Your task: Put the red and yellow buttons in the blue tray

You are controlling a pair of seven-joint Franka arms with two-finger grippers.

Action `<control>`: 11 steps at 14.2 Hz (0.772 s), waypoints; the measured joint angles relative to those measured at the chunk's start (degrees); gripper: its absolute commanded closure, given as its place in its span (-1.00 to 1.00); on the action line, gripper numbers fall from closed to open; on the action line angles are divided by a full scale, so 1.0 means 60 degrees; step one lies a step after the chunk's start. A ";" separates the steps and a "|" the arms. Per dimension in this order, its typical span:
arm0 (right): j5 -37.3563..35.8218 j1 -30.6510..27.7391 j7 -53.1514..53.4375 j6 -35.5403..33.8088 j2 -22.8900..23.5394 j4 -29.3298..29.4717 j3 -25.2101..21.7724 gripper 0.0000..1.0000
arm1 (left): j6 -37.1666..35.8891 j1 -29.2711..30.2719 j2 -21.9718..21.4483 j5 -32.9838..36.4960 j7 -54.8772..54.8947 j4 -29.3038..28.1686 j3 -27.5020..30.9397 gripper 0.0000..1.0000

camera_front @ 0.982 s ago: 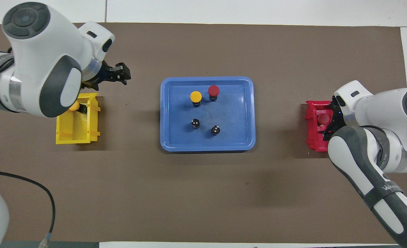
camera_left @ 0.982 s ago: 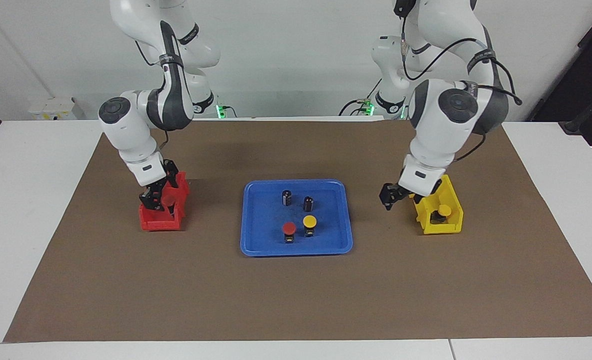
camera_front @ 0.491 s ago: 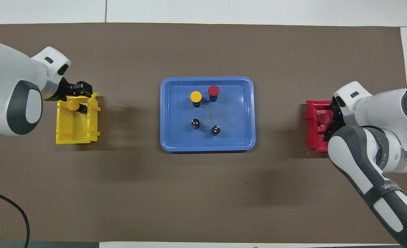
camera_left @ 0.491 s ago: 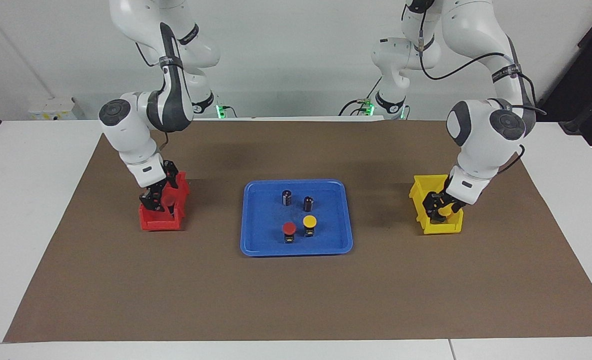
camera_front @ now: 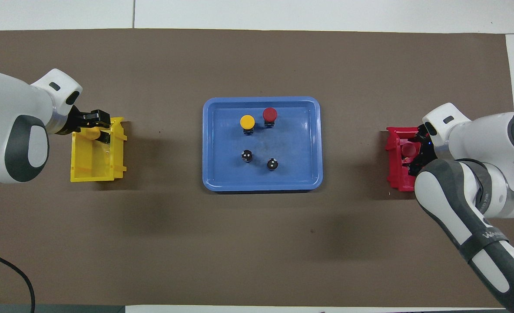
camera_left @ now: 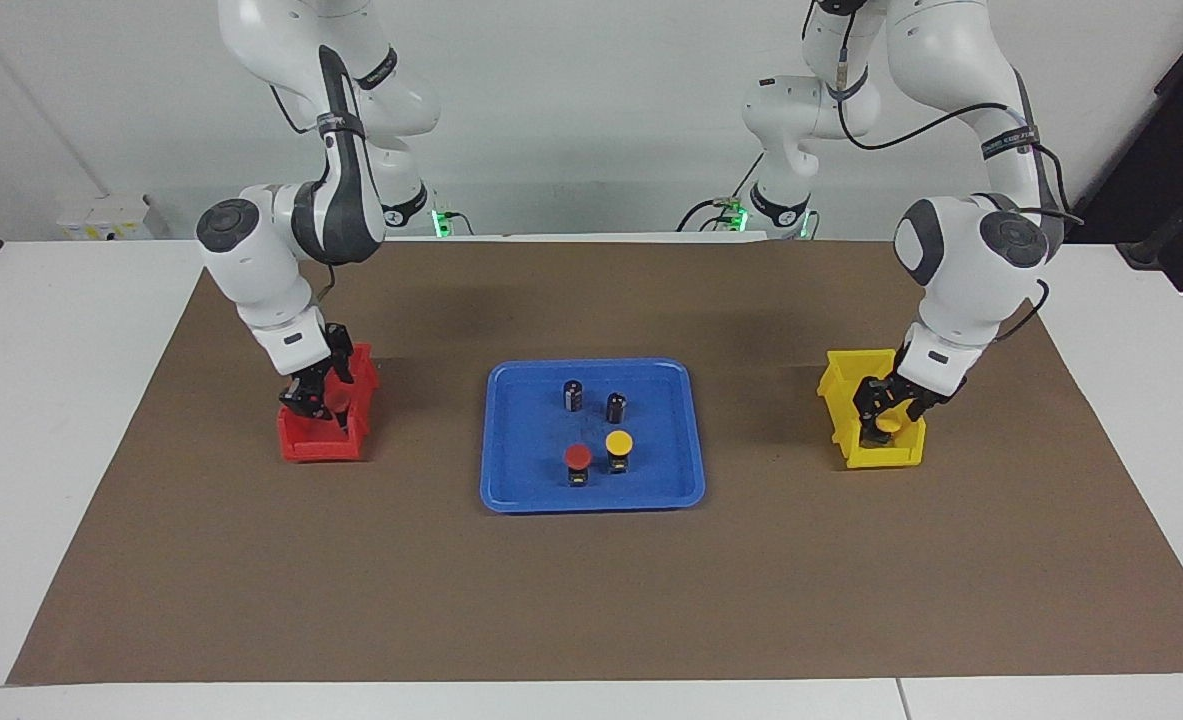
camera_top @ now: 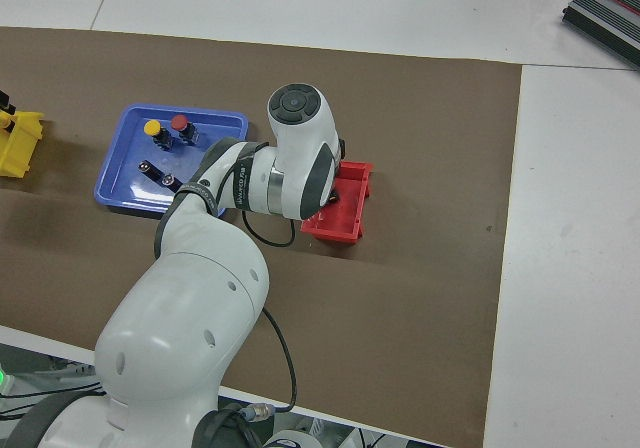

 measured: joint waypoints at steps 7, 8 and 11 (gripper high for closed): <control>0.0306 -0.0009 0.0000 -0.0137 0.0000 0.0033 -0.0021 0.45 | 0.0172 0.0047 0.0000 0.0000 0.0050 -0.0220 -0.0012 -0.54; 0.0328 -0.0017 0.0000 -0.0256 0.0000 0.0091 -0.0029 0.46 | 0.0203 0.0086 -0.0001 0.0000 0.0081 -0.0236 -0.0009 -0.51; 0.0374 -0.0139 0.0000 -0.0904 0.0001 0.0509 -0.0044 0.48 | 0.0260 0.0178 -0.0001 0.0000 0.0157 -0.0294 -0.0011 -0.39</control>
